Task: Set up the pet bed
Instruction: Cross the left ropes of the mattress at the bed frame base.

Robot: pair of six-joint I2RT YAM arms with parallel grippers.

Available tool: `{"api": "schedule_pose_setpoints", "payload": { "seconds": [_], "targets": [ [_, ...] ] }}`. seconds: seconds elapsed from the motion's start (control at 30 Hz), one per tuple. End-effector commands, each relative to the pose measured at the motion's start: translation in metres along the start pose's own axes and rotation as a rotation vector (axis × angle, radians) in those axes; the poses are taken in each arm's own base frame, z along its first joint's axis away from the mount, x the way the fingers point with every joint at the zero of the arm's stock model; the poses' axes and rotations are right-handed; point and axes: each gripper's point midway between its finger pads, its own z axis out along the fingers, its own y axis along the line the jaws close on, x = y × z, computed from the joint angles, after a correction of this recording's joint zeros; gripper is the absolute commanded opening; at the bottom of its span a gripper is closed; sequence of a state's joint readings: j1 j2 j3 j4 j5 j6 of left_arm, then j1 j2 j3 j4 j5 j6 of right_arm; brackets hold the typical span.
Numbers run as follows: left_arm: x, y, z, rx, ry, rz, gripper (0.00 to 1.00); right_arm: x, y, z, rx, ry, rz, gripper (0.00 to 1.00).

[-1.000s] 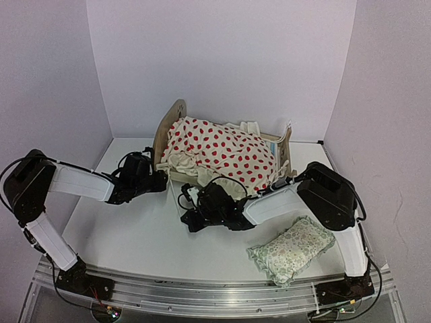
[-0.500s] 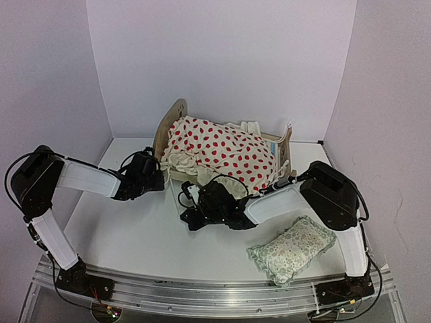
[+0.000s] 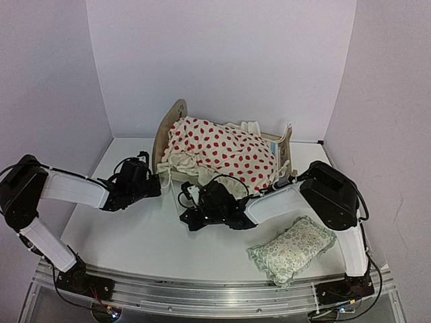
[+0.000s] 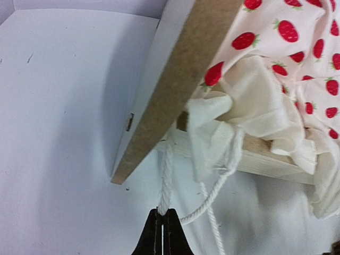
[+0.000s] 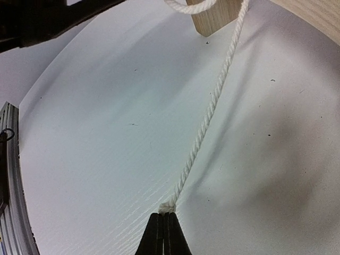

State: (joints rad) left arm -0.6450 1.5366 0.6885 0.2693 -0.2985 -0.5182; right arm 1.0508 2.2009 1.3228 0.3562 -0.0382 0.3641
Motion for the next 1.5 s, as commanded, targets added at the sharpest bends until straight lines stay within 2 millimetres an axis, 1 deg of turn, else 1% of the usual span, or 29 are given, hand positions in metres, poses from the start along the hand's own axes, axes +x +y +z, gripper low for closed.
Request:
{"api": "schedule_pose_setpoints", "payload": {
  "seconds": [0.0, 0.1, 0.3, 0.43, 0.5, 0.57, 0.67, 0.73, 0.8, 0.83, 0.87, 0.9, 0.97, 1.0, 1.03, 1.07, 1.1, 1.13, 1.2, 1.27, 1.3, 1.4, 1.47],
  "targets": [
    [0.005, -0.020, -0.024, 0.107, -0.006, -0.090, 0.00, -0.018, 0.024, -0.013, -0.069, -0.022, -0.011, 0.00],
    [0.017, -0.023, -0.036, 0.126, 0.010, -0.123, 0.00, -0.019, 0.025, -0.014, -0.071, -0.024, -0.012, 0.00],
    [0.045, -0.020, -0.056, 0.161, 0.059, -0.255, 0.00, -0.021, 0.026, -0.017, -0.070, -0.026, -0.016, 0.00],
    [0.053, -0.026, -0.067, 0.199, 0.091, -0.371, 0.04, -0.024, 0.025, -0.018, -0.069, -0.030, -0.017, 0.00],
    [0.055, -0.033, -0.071, 0.213, 0.115, -0.414, 0.07, -0.024, 0.024, -0.018, -0.071, -0.029, -0.010, 0.00],
    [0.058, -0.042, -0.076, 0.243, 0.146, -0.415, 0.10, -0.025, 0.025, -0.019, -0.077, -0.028, -0.008, 0.00],
    [0.061, -0.036, -0.082, 0.199, 0.173, -0.426, 0.11, -0.023, 0.026, -0.020, -0.080, -0.023, -0.005, 0.00],
    [0.068, -0.029, -0.091, 0.210, 0.179, -0.485, 0.10, -0.023, 0.026, -0.020, -0.082, -0.022, -0.006, 0.00],
    [0.070, -0.031, -0.100, 0.276, 0.175, -0.575, 0.10, -0.022, 0.026, -0.020, -0.081, -0.021, -0.009, 0.00],
    [0.071, -0.031, -0.104, 0.288, 0.177, -0.593, 0.10, -0.022, 0.025, -0.019, -0.079, -0.021, -0.009, 0.00],
    [0.069, -0.030, -0.107, 0.289, 0.172, -0.592, 0.11, -0.022, 0.024, -0.019, -0.077, -0.021, -0.009, 0.00],
    [0.063, -0.028, -0.108, 0.265, 0.152, -0.556, 0.13, -0.022, 0.023, -0.020, -0.077, -0.021, -0.009, 0.00],
    [0.046, -0.024, -0.110, 0.220, 0.088, -0.429, 0.24, -0.022, 0.024, -0.020, -0.079, -0.021, -0.009, 0.00],
    [0.034, -0.030, -0.112, 0.230, 0.050, -0.344, 0.31, -0.022, 0.024, -0.020, -0.080, -0.020, -0.008, 0.00],
    [0.026, -0.034, -0.111, 0.230, 0.019, -0.237, 0.39, -0.022, 0.023, -0.019, -0.081, -0.018, -0.006, 0.00],
    [0.016, -0.039, -0.109, 0.228, -0.009, -0.180, 0.44, -0.022, 0.024, -0.019, -0.083, -0.018, -0.006, 0.00],
    [0.009, -0.042, -0.104, 0.208, -0.027, -0.101, 0.49, -0.022, 0.024, -0.019, -0.084, -0.018, -0.004, 0.00],
    [0.006, -0.042, -0.096, 0.160, -0.033, -0.037, 0.51, -0.022, 0.024, -0.019, -0.083, -0.018, -0.001, 0.00],
    [0.005, -0.045, -0.077, 0.094, -0.022, 0.070, 0.54, -0.022, 0.024, -0.020, -0.083, -0.018, 0.001, 0.00],
    [0.008, -0.047, -0.059, 0.035, -0.003, 0.137, 0.54, -0.021, 0.023, -0.020, -0.080, -0.017, 0.002, 0.00],
    [0.004, -0.050, -0.053, 0.020, -0.009, 0.155, 0.54, -0.021, 0.023, -0.021, -0.079, -0.017, 0.002, 0.00],
    [-0.002, -0.046, -0.036, -0.071, -0.027, 0.197, 0.50, -0.021, 0.023, -0.023, -0.076, -0.019, 0.002, 0.00],
    [-0.006, -0.043, -0.031, -0.127, -0.029, 0.212, 0.46, -0.020, 0.022, -0.024, -0.075, -0.017, 0.000, 0.00]
  ]
}}
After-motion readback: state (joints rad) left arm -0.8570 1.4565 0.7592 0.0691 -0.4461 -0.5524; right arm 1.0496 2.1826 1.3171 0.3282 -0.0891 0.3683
